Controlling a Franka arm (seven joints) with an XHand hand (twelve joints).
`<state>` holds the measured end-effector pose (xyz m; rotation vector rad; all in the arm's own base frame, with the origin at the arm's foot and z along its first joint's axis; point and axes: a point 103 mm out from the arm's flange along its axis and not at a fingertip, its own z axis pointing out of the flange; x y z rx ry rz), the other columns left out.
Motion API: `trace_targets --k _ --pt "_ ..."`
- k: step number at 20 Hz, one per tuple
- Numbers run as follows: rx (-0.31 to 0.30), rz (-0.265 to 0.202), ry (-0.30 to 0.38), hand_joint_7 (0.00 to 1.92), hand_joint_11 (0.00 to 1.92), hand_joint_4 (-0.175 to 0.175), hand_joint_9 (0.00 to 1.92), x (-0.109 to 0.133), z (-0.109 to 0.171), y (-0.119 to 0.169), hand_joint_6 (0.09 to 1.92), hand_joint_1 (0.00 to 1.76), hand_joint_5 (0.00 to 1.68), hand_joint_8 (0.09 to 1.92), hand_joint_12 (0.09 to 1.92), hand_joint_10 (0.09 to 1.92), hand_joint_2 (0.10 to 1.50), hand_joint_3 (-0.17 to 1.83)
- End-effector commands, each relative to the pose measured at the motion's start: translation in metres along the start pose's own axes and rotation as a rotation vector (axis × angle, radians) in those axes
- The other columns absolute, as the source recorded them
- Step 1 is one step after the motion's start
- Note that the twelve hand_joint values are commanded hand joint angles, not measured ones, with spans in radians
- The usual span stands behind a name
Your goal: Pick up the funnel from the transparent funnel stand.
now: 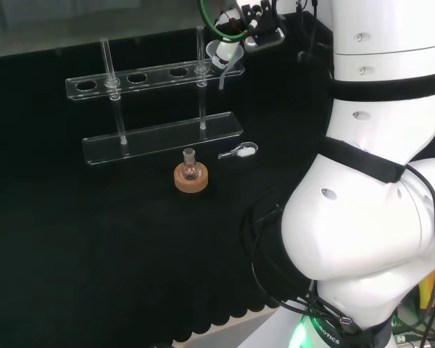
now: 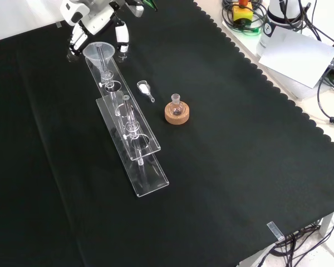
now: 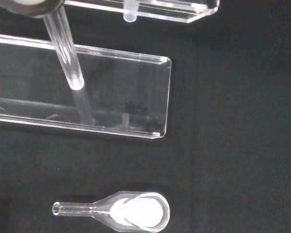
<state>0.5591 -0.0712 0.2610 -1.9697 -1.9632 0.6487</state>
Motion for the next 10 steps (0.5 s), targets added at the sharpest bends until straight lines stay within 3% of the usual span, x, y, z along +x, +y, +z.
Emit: trace_targets --k 1,10 --pt "-0.006 -0.002 -0.019 0.02 0.44 -0.024 0.39 0.0055 -0.0027 -0.0027 0.09 0.69 0.13 0.68 1.44 0.77 0.64 0.43" --pt "-0.019 0.022 -0.107 0.14 0.46 -0.033 0.51 0.0055 -0.0019 -0.0058 0.09 0.79 0.28 0.71 1.42 0.68 0.63 0.53"
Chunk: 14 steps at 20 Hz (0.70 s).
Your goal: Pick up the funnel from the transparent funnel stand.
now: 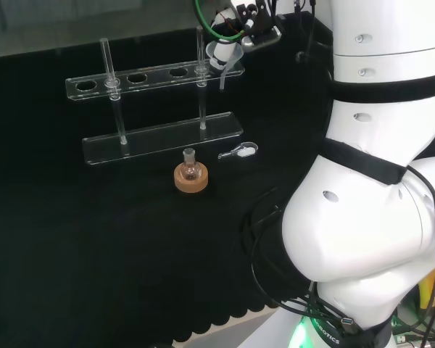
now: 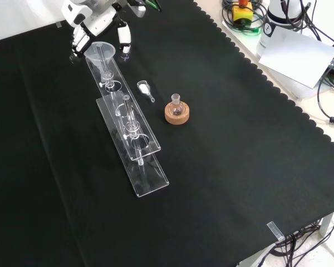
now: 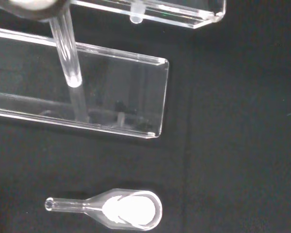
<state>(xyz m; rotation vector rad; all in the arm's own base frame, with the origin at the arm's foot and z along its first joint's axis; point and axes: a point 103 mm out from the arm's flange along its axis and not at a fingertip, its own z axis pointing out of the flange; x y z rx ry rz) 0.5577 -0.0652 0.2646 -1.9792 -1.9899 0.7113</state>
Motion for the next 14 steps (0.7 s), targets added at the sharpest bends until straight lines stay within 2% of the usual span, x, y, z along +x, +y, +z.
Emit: trace_targets --k 1,10,14 --pt "-0.028 0.023 -0.069 0.18 0.47 -0.033 0.54 0.0 0.001 -0.003 0.09 0.82 0.32 0.7 1.4 0.66 0.63 0.57" --pt "-0.156 0.061 -0.139 0.43 0.6 -0.039 0.78 -0.002 -0.022 -0.024 0.09 0.96 0.49 0.67 1.31 0.55 0.68 0.74" --pt "-0.166 0.062 -0.142 0.47 0.62 -0.033 0.82 -0.002 -0.043 -0.041 0.09 0.98 0.56 0.67 1.29 0.53 0.7 0.75"
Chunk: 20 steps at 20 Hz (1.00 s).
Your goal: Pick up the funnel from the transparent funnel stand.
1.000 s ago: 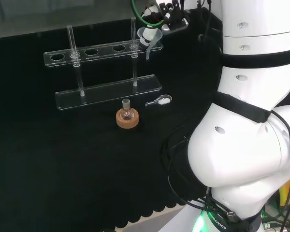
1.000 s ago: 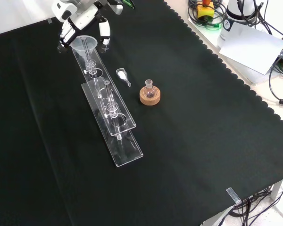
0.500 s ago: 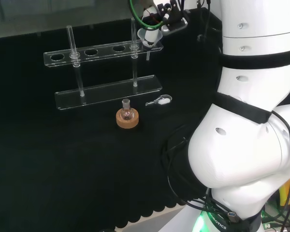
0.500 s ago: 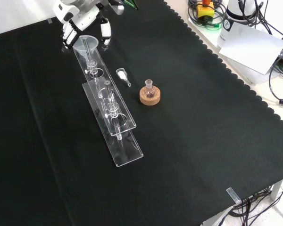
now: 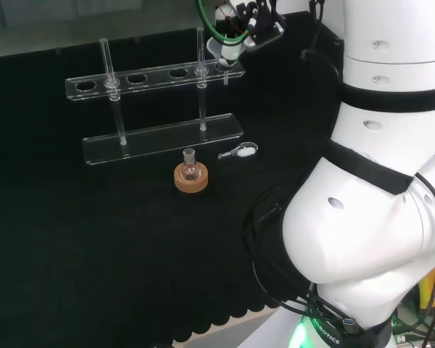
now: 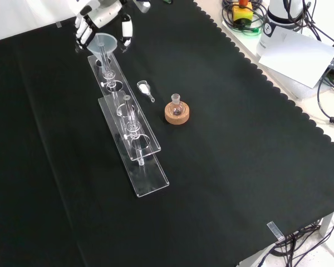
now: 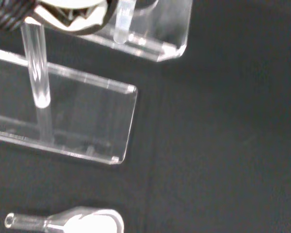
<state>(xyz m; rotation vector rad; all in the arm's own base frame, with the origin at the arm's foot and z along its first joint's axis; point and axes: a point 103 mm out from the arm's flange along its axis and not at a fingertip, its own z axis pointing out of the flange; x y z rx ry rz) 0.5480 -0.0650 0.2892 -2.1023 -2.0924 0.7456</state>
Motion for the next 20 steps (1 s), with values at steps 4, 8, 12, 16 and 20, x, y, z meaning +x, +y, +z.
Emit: trace_targets --k 4,8,12,16,20 --pt "-0.025 0.029 -0.051 0.49 0.62 -0.031 0.84 -0.004 -0.048 -0.036 0.09 0.98 0.58 0.65 1.28 0.51 0.7 0.75" --pt "-0.025 0.054 -0.065 0.53 0.63 -0.021 0.88 -0.008 -0.061 -0.062 0.13 0.99 0.64 0.65 1.26 0.49 0.71 0.75" --pt "-0.03 0.078 -0.067 0.56 0.64 -0.014 0.9 -0.01 -0.069 -0.093 0.16 0.99 0.67 0.65 1.26 0.48 0.71 0.76" --pt "-0.049 0.092 -0.07 0.58 0.65 -0.01 0.93 -0.007 -0.071 -0.122 0.22 0.99 0.67 0.63 1.25 0.45 0.71 0.76" --pt "-0.058 0.097 -0.06 0.6 0.66 -0.008 0.95 -0.003 -0.067 -0.144 0.34 0.99 0.65 0.62 1.25 0.42 0.71 0.76"
